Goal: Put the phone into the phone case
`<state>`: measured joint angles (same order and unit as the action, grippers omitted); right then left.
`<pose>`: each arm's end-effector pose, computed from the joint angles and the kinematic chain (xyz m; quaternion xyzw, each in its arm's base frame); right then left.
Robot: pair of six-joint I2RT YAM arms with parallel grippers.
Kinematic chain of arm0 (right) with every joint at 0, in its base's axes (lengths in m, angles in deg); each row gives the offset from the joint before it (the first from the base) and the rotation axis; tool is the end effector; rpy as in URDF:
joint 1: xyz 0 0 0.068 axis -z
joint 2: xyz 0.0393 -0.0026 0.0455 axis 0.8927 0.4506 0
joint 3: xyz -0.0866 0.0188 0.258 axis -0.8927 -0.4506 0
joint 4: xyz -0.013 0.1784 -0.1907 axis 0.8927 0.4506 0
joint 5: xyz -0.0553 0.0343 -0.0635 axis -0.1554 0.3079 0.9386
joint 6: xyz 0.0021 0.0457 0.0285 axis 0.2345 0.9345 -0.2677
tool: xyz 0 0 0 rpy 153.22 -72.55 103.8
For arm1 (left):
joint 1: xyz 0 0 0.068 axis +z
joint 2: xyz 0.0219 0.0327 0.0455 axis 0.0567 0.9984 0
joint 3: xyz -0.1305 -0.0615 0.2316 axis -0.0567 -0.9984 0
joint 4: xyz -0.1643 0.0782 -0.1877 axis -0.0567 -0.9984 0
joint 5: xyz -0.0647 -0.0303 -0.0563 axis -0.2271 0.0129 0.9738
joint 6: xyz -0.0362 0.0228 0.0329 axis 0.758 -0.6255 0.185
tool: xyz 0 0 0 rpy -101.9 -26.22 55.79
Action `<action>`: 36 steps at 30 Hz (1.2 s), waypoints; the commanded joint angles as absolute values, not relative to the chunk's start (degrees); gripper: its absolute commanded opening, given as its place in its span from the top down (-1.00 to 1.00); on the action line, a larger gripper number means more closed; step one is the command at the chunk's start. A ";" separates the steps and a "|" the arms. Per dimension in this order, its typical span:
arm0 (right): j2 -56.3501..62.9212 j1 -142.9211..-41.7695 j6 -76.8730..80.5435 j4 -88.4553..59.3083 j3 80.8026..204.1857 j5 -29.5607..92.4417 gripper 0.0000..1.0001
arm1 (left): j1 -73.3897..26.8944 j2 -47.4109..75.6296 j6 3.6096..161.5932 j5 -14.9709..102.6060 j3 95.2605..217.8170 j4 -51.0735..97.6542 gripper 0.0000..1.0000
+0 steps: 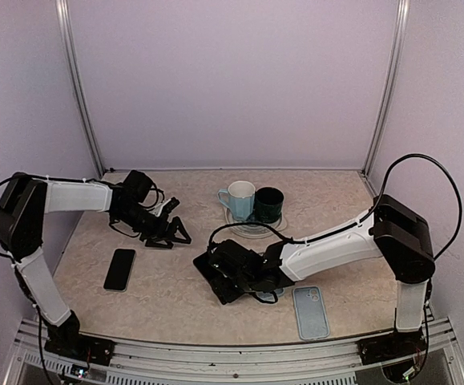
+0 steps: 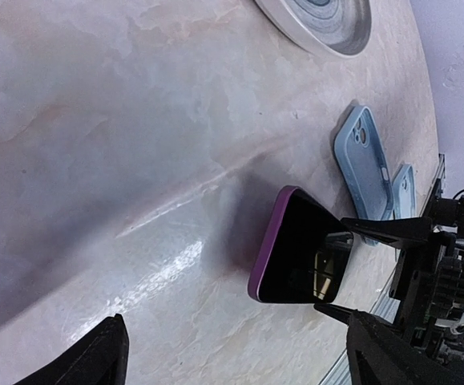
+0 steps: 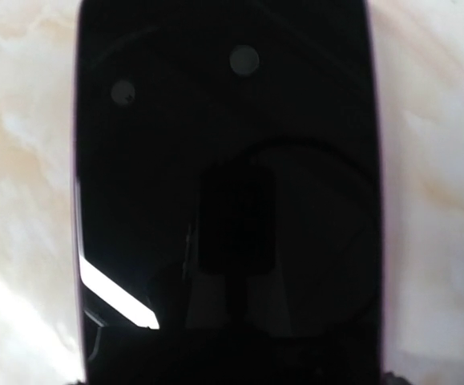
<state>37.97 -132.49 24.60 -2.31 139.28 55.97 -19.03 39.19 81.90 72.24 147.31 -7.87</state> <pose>0.1563 0.3838 0.1369 -0.2812 0.9047 0.1270 0.2937 0.3061 -0.1485 0.1772 0.1558 0.9185 -0.3503 0.0965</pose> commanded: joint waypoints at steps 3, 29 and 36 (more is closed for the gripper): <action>32.71 -133.09 24.46 -10.72 134.97 57.76 0.20 | -23.07 44.59 84.92 78.23 148.65 -1.79 -0.82; 13.53 -130.70 49.22 22.48 131.33 51.81 0.22 | -26.31 47.68 88.03 71.54 158.44 2.54 -0.82; 11.45 -130.29 54.22 29.00 128.63 47.66 0.22 | -29.95 49.61 87.52 71.35 159.25 1.65 -0.81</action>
<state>13.01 -130.85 49.70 24.29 129.64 49.93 -28.06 48.02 88.15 71.72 157.54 2.64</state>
